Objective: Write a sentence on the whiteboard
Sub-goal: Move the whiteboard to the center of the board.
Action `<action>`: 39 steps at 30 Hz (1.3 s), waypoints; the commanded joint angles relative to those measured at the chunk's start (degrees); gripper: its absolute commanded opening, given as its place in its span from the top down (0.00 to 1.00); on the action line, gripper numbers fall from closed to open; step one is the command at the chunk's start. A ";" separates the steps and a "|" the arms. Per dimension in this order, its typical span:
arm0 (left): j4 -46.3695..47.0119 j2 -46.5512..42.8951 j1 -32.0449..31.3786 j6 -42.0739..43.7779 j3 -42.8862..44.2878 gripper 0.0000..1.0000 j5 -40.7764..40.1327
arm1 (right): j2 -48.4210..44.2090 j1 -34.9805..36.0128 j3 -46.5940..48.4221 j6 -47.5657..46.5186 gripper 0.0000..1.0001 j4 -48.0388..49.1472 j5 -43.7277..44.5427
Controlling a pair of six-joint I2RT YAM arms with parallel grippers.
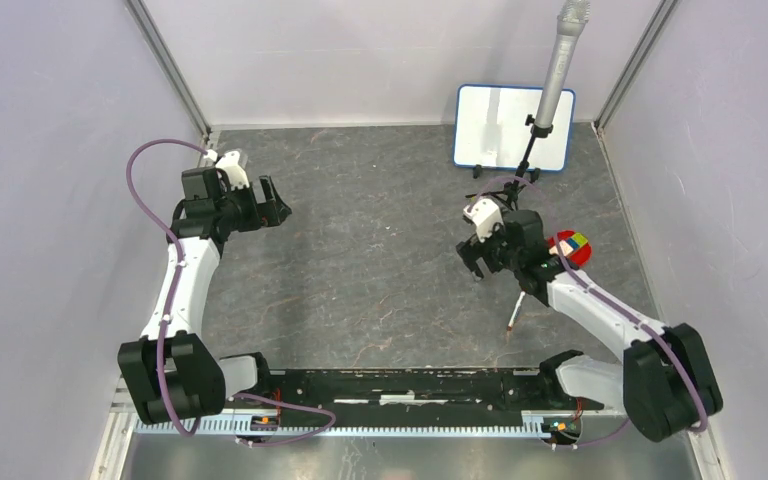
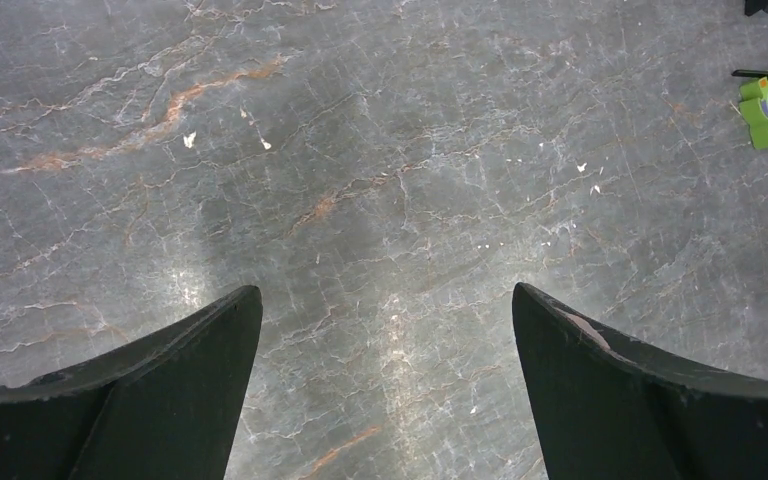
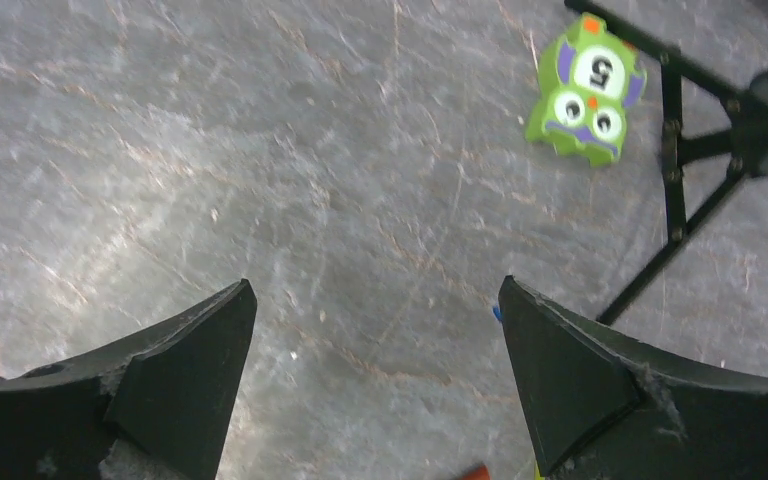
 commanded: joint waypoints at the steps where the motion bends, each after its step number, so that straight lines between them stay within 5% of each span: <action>1: 2.47 0.19 0.10 -4.19 0.68 0.00 -1.22 | 4.71 4.83 8.40 3.01 0.02 4.08 5.59; 8: 1.61 0.13 0.16 -4.48 0.79 0.00 -2.99 | 17.86 10.46 24.52 13.38 0.01 2.75 19.57; 17: 1.55 -0.42 0.12 -4.83 0.71 0.00 -2.81 | 36.55 10.51 43.62 22.28 0.26 -4.31 35.40; 26: 1.55 -1.16 0.09 -4.87 0.20 0.00 -2.93 | 47.78 6.35 54.02 25.63 0.36 -7.07 35.47; 39: 2.07 -1.00 0.11 -5.09 -0.09 0.00 -2.11 | 51.74 0.99 56.40 23.69 0.45 -2.73 34.47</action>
